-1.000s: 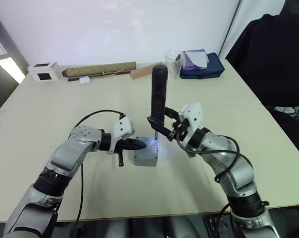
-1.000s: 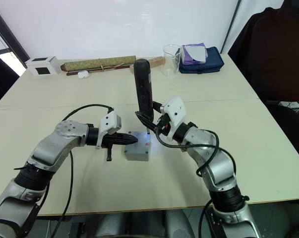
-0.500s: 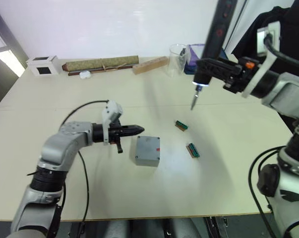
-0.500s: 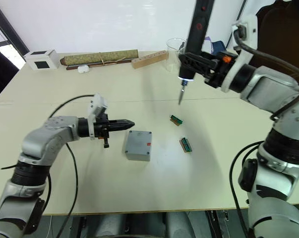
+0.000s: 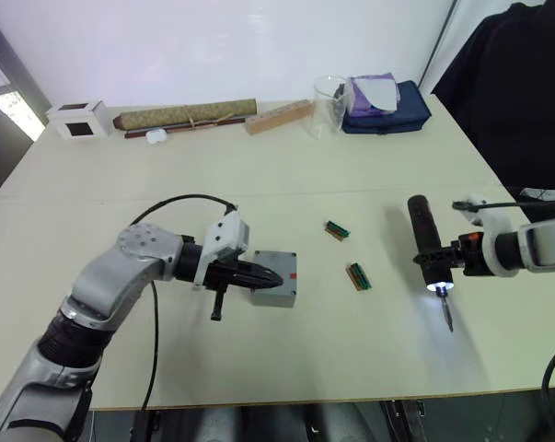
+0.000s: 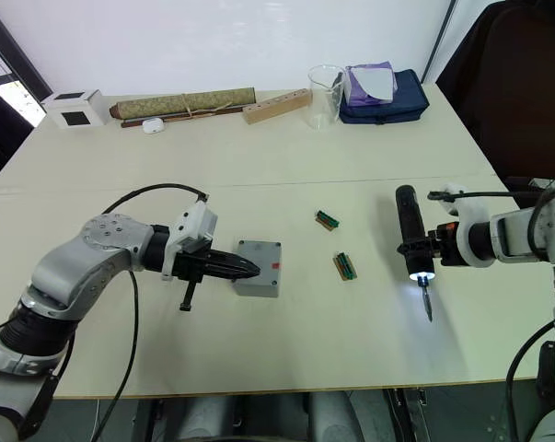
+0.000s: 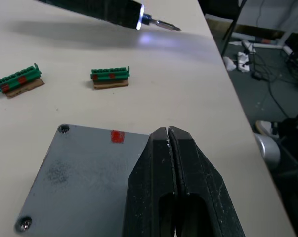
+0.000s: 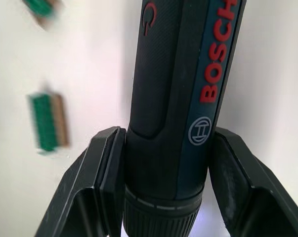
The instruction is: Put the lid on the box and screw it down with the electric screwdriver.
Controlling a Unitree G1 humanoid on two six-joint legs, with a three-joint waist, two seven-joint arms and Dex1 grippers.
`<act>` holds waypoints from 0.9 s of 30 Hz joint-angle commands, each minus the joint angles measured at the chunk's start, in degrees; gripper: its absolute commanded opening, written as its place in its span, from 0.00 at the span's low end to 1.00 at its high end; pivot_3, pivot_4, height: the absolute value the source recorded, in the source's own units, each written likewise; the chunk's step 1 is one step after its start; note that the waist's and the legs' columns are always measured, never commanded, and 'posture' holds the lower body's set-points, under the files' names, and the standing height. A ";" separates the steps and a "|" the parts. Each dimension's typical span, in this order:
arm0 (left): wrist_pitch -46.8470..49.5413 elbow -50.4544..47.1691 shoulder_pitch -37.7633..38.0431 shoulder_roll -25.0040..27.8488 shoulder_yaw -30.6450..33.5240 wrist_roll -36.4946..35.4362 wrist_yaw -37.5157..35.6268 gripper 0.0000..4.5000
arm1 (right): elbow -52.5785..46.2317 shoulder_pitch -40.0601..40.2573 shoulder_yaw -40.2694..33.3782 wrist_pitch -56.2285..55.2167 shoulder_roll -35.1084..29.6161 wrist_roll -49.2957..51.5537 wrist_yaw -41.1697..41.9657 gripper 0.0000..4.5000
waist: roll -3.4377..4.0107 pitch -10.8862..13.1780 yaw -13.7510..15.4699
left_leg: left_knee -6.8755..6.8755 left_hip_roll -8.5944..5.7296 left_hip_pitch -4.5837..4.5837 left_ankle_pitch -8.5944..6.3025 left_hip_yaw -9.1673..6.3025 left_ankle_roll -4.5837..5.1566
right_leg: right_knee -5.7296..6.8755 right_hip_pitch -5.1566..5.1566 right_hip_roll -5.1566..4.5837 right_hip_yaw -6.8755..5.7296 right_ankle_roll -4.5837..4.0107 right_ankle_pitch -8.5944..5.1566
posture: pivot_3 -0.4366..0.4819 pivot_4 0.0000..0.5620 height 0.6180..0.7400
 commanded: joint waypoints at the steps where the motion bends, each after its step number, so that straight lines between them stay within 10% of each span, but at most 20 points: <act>1: -0.78 -1.68 1.16 0.30 0.91 0.05 1.03 0.00 | -0.59 -1.07 2.20 -2.87 -1.53 -3.86 4.22 0.48 | 0.00 0.00 0.03 | 0.01 0.00 0.00 0.00 0.00 0.00 | 0.00 0.00 0.01 0.00 0.00 0.00 | 0.48 0.27 1.00; 5: -0.82 -1.93 1.75 0.45 0.95 0.12 1.63 0.00 | -0.18 -1.18 5.02 -5.20 -1.23 -7.81 6.75 0.48 | 0.01 0.01 0.21 | 0.15 0.01 -0.08 0.00 -0.02 0.00 | 0.00 0.00 -0.01 -0.02 0.02 0.00 | 0.48 0.27 1.00; 12: -0.53 -1.79 1.90 1.20 1.63 -0.14 2.05 0.00 | -1.65 -1.04 6.45 -7.52 -0.81 -12.54 9.49 0.99 | 0.00 0.01 0.27 | 0.37 -0.01 -0.12 -0.01 -0.02 0.01 | 0.00 0.07 -0.03 -0.03 0.12 0.06 | 0.48 0.27 1.00; 22: 5.86 3.43 1.29 3.32 13.46 -6.72 5.86 0.00 | -14.57 -2.12 0.32 -26.04 -3.06 -19.74 12.23 0.99 | 0.07 0.07 0.02 | 0.37 0.00 -0.11 -0.01 -0.02 0.00 | 0.09 0.03 -0.02 -0.03 0.14 0.07 | 0.48 0.27 1.00; 27: 10.59 -1.55 8.96 9.90 17.88 -9.48 5.22 0.00 | -32.71 12.51 -13.88 -30.32 6.00 -9.84 15.68 0.99 | -0.09 0.01 0.22 | 0.31 0.04 -0.07 -0.04 -0.12 0.05 | 0.13 0.11 -0.01 -0.09 0.13 0.06 | 0.48 0.27 1.00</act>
